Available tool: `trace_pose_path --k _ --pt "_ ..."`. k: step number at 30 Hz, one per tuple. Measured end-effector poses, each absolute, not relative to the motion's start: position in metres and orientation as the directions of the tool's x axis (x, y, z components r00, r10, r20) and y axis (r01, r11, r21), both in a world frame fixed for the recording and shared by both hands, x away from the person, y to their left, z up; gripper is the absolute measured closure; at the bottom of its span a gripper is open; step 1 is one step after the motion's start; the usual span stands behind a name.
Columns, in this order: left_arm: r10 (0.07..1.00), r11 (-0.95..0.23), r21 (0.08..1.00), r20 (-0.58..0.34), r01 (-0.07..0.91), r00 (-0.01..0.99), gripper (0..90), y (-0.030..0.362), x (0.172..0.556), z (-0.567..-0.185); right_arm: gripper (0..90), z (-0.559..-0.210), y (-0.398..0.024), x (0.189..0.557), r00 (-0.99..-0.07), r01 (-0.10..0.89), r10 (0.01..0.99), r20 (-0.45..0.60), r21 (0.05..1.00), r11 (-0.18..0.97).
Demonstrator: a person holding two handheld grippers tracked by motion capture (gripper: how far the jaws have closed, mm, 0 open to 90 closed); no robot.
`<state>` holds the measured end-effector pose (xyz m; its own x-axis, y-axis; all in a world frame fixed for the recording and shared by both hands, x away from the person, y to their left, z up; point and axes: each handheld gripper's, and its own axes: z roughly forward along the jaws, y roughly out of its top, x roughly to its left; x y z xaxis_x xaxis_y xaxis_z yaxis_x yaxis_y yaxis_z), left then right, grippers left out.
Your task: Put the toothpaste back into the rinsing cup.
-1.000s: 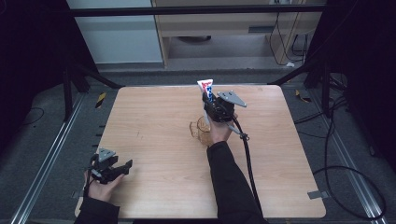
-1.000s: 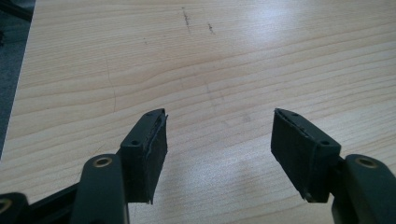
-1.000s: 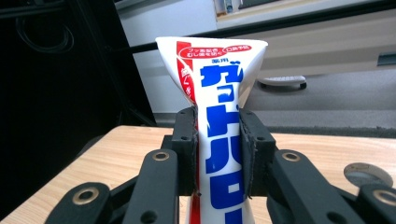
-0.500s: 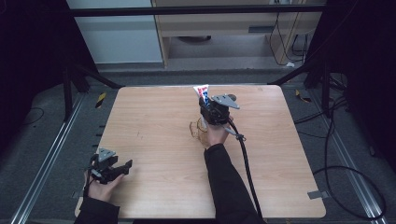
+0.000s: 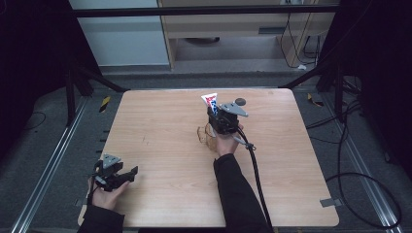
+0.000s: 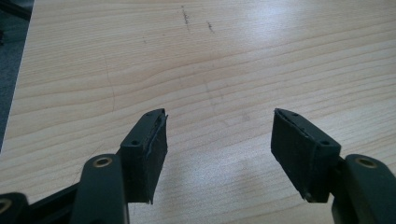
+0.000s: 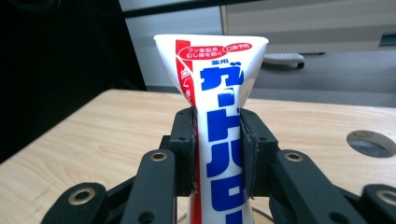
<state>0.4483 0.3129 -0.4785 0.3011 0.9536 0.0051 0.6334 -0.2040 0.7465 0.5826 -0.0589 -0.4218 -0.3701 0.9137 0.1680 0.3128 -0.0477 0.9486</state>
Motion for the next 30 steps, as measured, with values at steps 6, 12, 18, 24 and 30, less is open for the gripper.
trace_pose_path --k 6,12,18,24,30 --pt "0.953 -0.204 0.746 0.005 0.634 0.302 35.2 0.313 0.448 -0.479 69.2 -0.425 -0.062 0.576 -0.374 0.316 0.911 0.173 0.947 -0.05" --pt "0.953 -0.208 0.745 0.007 0.634 0.304 35.1 0.312 0.448 -0.479 68.2 -0.429 -0.062 0.565 -0.379 0.322 0.917 0.122 0.947 0.006" --pt "0.953 -0.209 0.743 0.007 0.636 0.304 35.2 0.311 0.448 -0.479 67.2 -0.437 -0.064 0.557 -0.377 0.343 0.922 0.092 0.938 0.046" --pt "0.951 -0.214 0.741 0.01 0.636 0.309 35.2 0.31 0.449 -0.48 62.4 -0.44 -0.07 0.553 -0.373 0.376 0.923 0.096 0.925 0.056" --pt "0.951 -0.215 0.74 0.01 0.637 0.309 35.2 0.31 0.449 -0.48 45.2 -0.425 -0.074 0.543 -0.409 0.32 0.909 0.086 0.946 0.054"
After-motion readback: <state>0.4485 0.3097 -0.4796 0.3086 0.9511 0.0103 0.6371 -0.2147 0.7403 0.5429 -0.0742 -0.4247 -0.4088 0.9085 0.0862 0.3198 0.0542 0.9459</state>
